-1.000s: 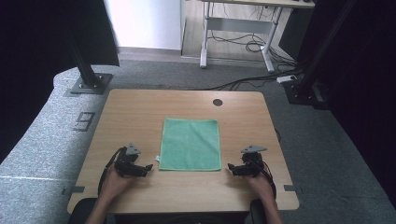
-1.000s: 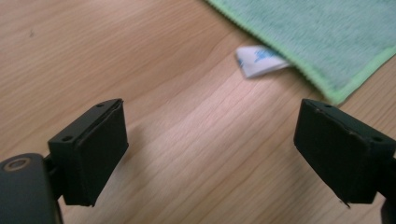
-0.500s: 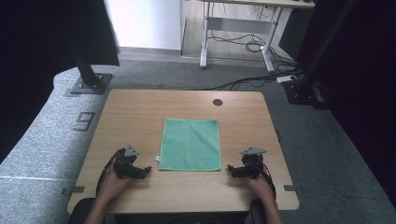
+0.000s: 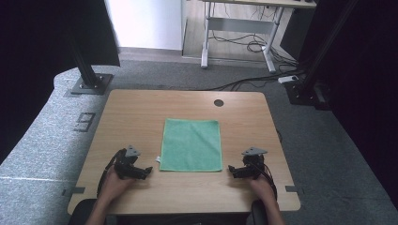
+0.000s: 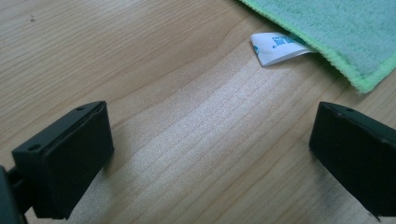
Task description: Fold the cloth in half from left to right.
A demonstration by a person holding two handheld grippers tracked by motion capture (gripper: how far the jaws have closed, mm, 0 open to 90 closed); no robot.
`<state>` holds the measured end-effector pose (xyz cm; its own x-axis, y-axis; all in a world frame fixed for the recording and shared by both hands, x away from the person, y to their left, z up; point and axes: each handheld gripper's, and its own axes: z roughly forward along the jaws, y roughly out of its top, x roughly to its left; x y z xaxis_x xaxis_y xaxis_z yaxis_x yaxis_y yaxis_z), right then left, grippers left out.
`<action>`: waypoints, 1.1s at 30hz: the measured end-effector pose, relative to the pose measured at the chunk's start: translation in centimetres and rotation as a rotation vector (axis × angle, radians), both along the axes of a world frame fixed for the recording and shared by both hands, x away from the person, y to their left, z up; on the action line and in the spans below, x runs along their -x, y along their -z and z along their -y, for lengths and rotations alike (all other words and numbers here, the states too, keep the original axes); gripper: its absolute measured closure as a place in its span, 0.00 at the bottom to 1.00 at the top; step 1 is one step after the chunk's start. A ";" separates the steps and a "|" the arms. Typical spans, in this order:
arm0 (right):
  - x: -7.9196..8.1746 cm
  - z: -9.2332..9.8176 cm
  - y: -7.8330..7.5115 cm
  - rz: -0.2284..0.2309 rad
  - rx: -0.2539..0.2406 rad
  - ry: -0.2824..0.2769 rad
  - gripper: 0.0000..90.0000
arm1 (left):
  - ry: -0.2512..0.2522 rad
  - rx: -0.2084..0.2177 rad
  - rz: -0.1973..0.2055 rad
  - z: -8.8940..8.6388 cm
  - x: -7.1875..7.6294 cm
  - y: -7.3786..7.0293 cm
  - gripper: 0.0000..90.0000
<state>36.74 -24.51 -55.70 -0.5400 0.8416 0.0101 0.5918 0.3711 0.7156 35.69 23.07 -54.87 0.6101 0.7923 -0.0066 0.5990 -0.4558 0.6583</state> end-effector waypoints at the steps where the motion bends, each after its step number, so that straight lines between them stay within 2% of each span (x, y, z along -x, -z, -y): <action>1: 0.0 0.0 0.0 0.000 0.000 0.000 0.00 | -0.001 0.000 0.000 0.0 0.0 0.0 0.00; 13: -0.1 -0.3 -0.1 -0.010 -0.005 0.007 0.00 | -0.022 -0.004 -0.019 0.6 -0.9 -0.4 0.00; 18: -0.1 -0.9 -0.3 -0.018 -0.021 -0.007 0.01 | -0.026 0.024 0.012 0.9 -1.4 -1.0 0.00; 26: -0.2 -2.1 -0.9 -0.001 -0.031 -0.014 0.01 | -0.016 0.060 0.047 1.8 -2.6 -2.0 0.00; 33: -0.4 -3.1 -1.4 0.010 -0.054 -0.008 0.01 | 0.015 0.040 0.059 3.8 -4.5 -1.9 0.00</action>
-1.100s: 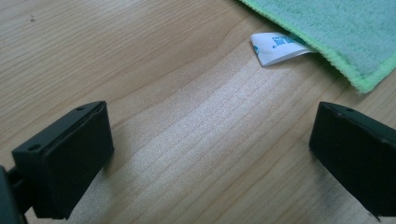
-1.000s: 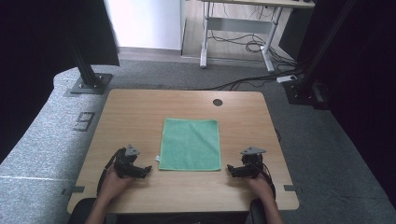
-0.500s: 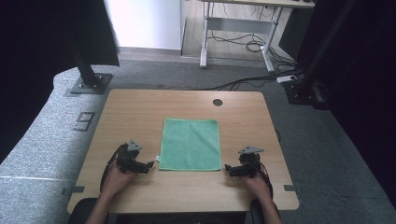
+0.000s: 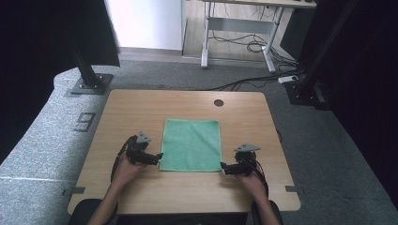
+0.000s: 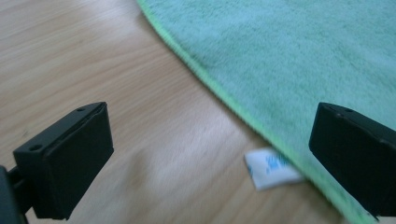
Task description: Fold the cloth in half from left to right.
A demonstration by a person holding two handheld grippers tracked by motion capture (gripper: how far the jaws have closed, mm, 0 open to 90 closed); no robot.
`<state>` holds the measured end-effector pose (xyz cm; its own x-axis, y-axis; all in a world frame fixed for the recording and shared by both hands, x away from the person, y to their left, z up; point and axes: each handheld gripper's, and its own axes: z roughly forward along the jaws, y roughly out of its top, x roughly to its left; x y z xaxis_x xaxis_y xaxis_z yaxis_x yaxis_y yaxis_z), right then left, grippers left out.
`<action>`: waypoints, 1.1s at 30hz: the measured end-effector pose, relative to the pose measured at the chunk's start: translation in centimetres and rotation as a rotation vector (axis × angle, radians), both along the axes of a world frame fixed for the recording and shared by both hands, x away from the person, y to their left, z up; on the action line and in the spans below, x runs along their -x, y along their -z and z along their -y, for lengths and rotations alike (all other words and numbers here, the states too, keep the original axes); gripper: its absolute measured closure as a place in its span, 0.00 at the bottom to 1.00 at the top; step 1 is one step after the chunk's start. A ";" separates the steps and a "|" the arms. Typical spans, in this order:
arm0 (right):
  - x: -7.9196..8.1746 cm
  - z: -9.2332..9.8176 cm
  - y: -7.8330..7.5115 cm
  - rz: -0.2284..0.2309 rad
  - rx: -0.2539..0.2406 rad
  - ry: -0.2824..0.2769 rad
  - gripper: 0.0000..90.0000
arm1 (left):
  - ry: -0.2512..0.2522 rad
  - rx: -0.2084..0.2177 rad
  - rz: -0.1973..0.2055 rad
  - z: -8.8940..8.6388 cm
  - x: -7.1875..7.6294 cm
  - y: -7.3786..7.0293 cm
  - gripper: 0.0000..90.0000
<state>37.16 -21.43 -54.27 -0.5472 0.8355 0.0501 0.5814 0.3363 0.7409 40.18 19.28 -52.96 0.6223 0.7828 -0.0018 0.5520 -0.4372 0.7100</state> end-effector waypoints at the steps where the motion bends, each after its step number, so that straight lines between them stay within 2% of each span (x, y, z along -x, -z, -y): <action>1: 0.0 -0.2 -0.1 0.004 -0.001 -0.003 0.01 | 0.004 -0.008 0.001 0.4 -0.3 0.2 0.00; 4: -0.1 -0.9 -0.1 0.004 0.001 -0.011 0.01 | 0.009 -0.029 -0.007 1.2 -0.6 0.8 0.00; 8: -0.2 -1.7 0.1 0.000 0.030 -0.029 0.01 | 0.012 -0.092 -0.008 1.8 -0.4 1.5 0.00; 13: -0.4 -2.1 0.8 -0.021 0.080 -0.032 0.04 | 0.000 -0.082 -0.012 1.7 -0.3 1.6 0.00; 21: -0.5 -1.5 0.9 -0.023 0.083 -0.023 0.04 | 0.004 -0.096 -0.008 2.3 0.7 1.5 0.02; 33: -0.7 -0.1 0.9 -0.020 0.082 0.019 0.04 | 0.035 -0.065 -0.047 3.3 2.4 1.7 0.02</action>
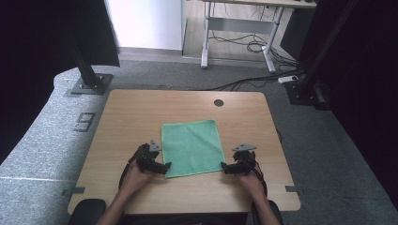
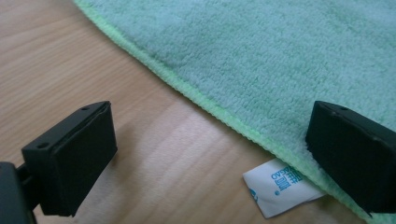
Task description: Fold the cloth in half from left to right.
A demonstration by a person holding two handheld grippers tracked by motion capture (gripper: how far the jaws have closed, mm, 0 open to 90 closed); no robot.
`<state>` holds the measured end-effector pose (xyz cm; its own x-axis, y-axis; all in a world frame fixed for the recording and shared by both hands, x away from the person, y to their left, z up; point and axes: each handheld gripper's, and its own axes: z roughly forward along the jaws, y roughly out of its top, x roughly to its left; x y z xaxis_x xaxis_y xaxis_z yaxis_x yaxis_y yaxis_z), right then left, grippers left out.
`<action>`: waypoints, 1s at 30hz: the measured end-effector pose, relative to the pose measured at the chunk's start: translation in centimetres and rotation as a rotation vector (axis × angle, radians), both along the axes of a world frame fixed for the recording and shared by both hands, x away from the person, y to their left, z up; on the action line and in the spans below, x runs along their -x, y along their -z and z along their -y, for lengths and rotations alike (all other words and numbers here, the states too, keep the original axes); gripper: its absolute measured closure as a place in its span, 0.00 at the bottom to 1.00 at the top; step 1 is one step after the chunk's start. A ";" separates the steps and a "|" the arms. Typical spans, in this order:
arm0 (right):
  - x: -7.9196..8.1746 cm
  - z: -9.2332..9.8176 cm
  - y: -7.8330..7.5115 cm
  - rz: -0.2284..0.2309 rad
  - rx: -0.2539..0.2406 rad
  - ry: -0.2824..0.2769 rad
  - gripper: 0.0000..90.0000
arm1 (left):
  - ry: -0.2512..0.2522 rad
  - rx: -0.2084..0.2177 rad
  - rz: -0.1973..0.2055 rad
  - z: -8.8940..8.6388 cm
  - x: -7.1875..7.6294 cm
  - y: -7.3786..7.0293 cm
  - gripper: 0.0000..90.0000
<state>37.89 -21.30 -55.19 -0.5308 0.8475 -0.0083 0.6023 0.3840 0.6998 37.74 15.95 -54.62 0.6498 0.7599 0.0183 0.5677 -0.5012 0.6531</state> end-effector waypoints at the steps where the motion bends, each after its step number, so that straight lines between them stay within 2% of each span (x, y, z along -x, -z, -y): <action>1: 0.0 0.2 0.0 -0.002 -0.002 0.006 0.04 | 0.002 0.003 -0.004 0.1 0.1 0.0 0.02; 5: -0.2 0.7 0.0 -0.003 -0.007 0.018 0.04 | 0.008 0.018 -0.017 0.5 0.5 0.1 0.02; 17: -0.5 2.9 0.2 -0.008 -0.024 0.065 0.03 | 0.050 0.018 -0.020 2.2 1.9 0.1 0.02; 22: -0.5 3.1 0.3 -0.001 -0.030 0.062 0.02 | 0.054 0.014 -0.023 2.0 1.6 0.1 0.00; 25: -0.5 3.2 0.5 0.011 -0.037 0.060 0.00 | 0.052 -0.001 -0.003 1.7 1.1 -0.2 0.00; 30: -0.4 3.2 0.5 0.011 -0.036 0.051 0.00 | 0.008 0.027 0.003 0.6 -0.3 -0.5 0.00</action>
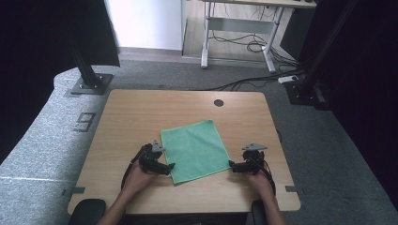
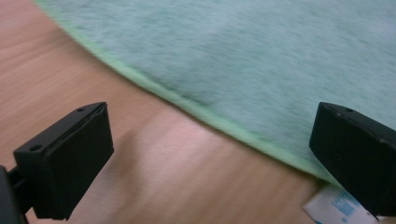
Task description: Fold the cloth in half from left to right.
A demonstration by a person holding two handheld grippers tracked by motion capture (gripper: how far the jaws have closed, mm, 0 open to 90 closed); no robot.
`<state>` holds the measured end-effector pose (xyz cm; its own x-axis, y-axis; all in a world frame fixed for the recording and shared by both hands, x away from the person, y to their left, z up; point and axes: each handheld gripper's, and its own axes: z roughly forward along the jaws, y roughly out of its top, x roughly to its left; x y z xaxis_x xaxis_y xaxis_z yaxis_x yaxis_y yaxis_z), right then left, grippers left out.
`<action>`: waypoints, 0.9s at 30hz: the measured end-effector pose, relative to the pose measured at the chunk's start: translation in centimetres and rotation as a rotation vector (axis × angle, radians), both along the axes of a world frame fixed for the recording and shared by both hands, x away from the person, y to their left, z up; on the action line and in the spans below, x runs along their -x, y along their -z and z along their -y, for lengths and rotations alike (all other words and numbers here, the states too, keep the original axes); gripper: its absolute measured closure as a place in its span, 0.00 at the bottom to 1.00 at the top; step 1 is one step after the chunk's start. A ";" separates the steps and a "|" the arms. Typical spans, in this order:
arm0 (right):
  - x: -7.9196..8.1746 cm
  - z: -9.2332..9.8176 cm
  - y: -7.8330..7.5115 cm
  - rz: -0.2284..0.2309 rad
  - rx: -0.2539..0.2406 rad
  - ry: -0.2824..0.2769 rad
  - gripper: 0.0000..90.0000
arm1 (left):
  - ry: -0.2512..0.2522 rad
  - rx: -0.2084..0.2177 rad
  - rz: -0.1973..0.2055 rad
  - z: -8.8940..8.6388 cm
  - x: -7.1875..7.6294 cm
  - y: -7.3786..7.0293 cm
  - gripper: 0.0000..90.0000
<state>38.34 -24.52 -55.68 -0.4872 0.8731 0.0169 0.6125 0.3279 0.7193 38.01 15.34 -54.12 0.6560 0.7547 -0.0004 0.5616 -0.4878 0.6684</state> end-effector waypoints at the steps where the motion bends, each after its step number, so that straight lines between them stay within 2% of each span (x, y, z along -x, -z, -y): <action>1: 0.0 0.0 0.0 0.000 0.000 0.000 0.00 | -0.008 0.007 -0.005 -0.3 -0.4 0.0 0.00; 5: 0.0 0.0 0.0 0.000 0.001 -0.001 0.00 | -0.033 0.042 -0.013 -0.9 -1.4 -0.3 0.00; 10: 0.0 0.0 0.0 0.000 0.001 0.000 0.00 | -0.056 0.042 0.003 -1.4 -2.9 -0.7 0.00; 14: 0.0 0.0 0.0 0.002 0.002 0.002 0.00 | -0.079 0.026 0.015 -1.8 -4.5 -1.1 0.00; 27: 0.0 0.0 0.0 0.001 0.002 0.002 0.00 | -0.170 0.045 0.041 -3.0 -9.1 -1.6 0.01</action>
<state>38.32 -24.52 -55.68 -0.4857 0.8740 0.0147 0.6121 0.3281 0.7195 47.13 18.35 -52.54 0.5194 0.8544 -0.0127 0.6051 -0.3573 0.7115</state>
